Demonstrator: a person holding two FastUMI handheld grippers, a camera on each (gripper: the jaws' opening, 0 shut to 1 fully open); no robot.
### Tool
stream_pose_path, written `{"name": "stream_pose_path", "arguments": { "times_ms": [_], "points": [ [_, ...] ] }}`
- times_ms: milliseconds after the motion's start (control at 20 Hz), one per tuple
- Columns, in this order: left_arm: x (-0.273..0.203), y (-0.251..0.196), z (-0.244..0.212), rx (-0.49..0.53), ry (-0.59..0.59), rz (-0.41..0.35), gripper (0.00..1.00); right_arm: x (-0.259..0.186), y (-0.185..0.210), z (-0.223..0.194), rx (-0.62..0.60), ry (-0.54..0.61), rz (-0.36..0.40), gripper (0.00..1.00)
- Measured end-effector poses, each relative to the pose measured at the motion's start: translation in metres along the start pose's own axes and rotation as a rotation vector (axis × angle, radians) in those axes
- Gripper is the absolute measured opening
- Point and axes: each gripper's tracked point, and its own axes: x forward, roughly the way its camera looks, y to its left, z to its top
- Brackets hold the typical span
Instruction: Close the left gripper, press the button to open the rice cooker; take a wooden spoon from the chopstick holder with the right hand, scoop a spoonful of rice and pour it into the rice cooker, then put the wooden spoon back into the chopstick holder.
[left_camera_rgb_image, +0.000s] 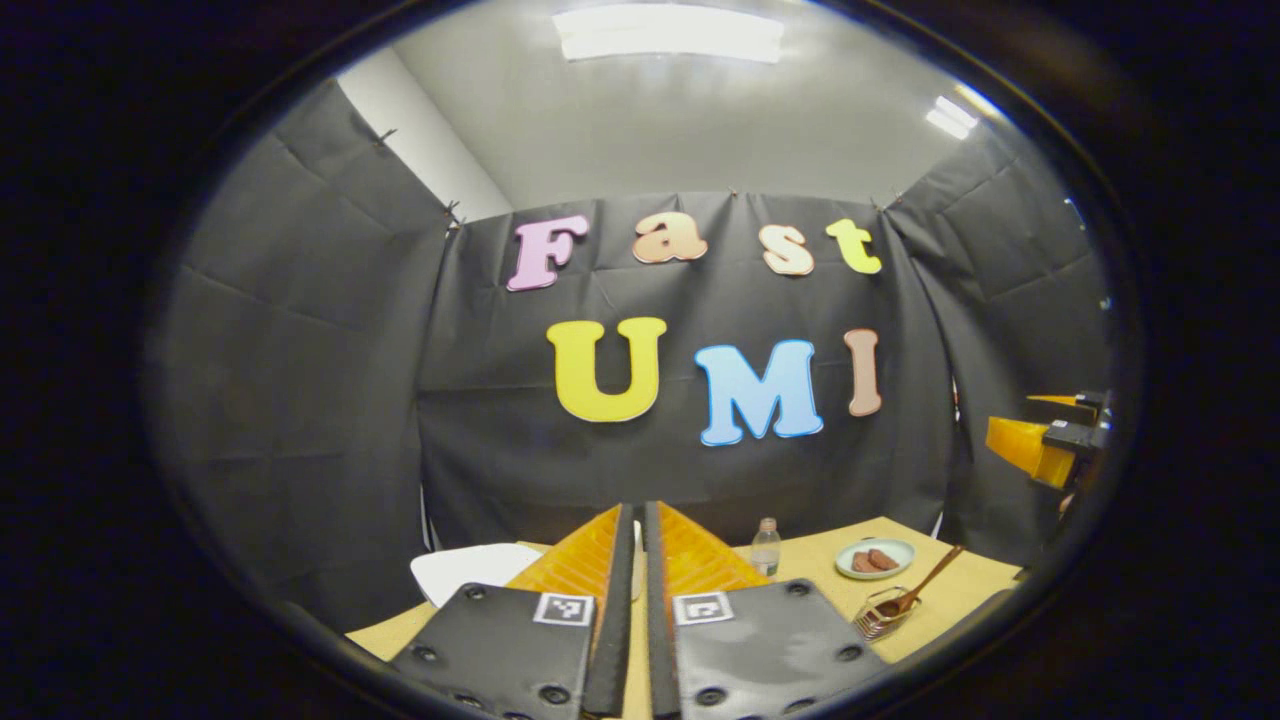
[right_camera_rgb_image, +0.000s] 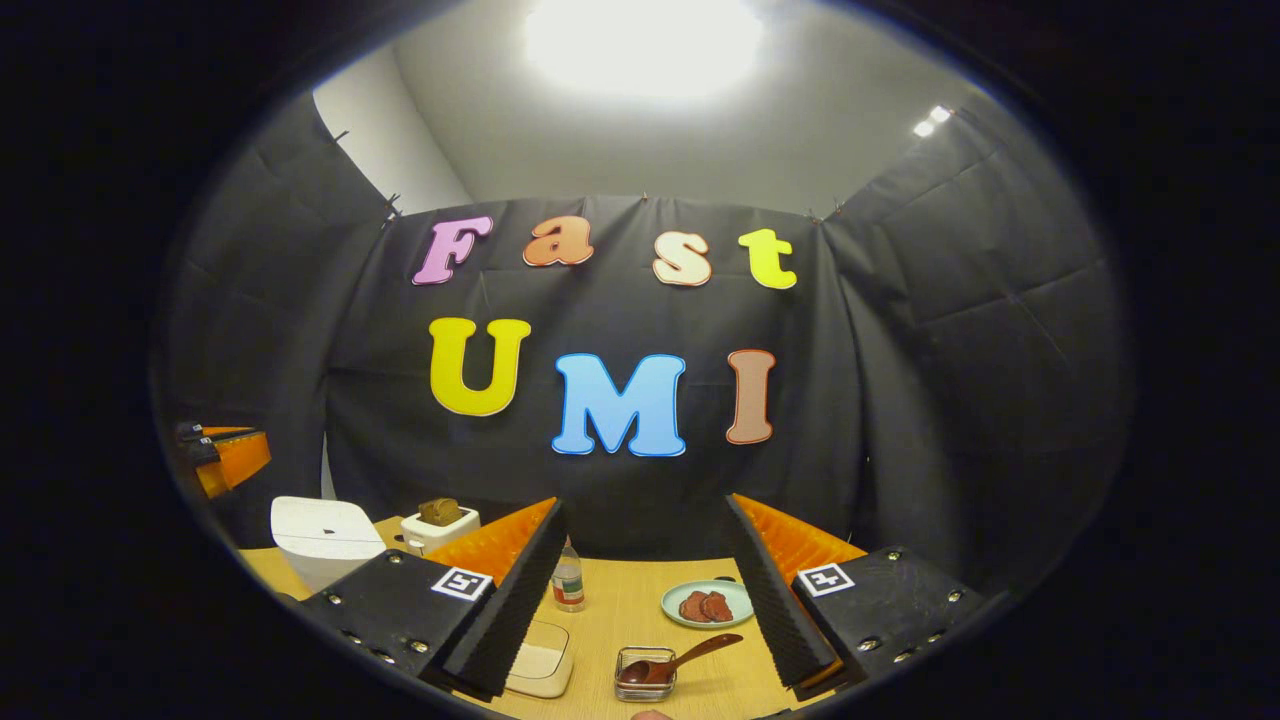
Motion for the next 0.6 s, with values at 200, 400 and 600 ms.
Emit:
{"name": "stream_pose_path", "arguments": {
  "times_ms": [200,400,600],
  "points": [
    [0.016,0.017,-0.013,0.016,0.033,0.006,0.14,0.001,0.007,-0.006,0.004,0.015,0.0,0.95],
    [0.046,0.06,-0.027,-0.003,0.067,0.059,0.13,0.001,0.012,-0.008,-0.018,0.026,-0.018,0.95],
    [0.075,0.102,-0.052,-0.038,0.11,0.1,0.13,-0.005,0.014,-0.009,-0.049,0.036,-0.043,0.95]
  ]
}}
